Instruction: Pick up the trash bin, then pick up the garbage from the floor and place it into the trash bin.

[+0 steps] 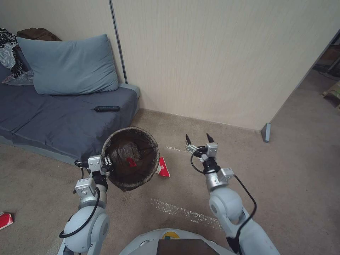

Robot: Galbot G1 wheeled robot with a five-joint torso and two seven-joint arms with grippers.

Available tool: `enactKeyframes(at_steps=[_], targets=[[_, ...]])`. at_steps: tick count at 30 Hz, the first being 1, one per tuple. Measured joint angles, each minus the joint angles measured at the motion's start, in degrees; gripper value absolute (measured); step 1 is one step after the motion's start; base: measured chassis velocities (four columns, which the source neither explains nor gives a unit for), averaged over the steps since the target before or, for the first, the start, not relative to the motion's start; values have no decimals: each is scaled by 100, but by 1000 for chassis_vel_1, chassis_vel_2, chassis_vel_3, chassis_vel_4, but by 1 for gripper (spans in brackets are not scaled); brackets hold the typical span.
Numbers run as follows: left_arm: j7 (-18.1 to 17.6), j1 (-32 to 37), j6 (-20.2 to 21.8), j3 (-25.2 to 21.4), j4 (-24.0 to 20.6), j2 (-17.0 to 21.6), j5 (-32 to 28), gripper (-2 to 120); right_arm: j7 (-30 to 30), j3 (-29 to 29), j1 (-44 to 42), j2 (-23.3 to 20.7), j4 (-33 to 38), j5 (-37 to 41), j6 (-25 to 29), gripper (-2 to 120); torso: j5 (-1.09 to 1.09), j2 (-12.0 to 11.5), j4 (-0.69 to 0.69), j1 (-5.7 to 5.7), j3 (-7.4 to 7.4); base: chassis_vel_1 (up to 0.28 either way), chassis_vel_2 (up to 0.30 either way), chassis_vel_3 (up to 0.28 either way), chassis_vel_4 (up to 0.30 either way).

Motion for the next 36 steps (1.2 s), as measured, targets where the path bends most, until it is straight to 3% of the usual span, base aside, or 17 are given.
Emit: enactKeyframes(at_steps=[5, 16, 36], targets=[[-49, 8, 10, -29, -1, -50, 62, 3, 22, -671, 882, -163, -828, 618, -351, 100, -1, 0, 1, 0, 0, 0, 0, 0, 0], [-80, -6, -2, -105, 20, -115, 125, 3, 89, -1738, 1947, -106, -2372, 893, -579, 100, -1, 0, 0, 0, 0, 0, 0, 0, 0], [-76, -65, -1, -61, 56, -200, 217, 3, 106, -2375, 2477, -60, -3021, 1240, -1012, 100, -2, 0, -1, 0, 0, 0, 0, 0, 0]])
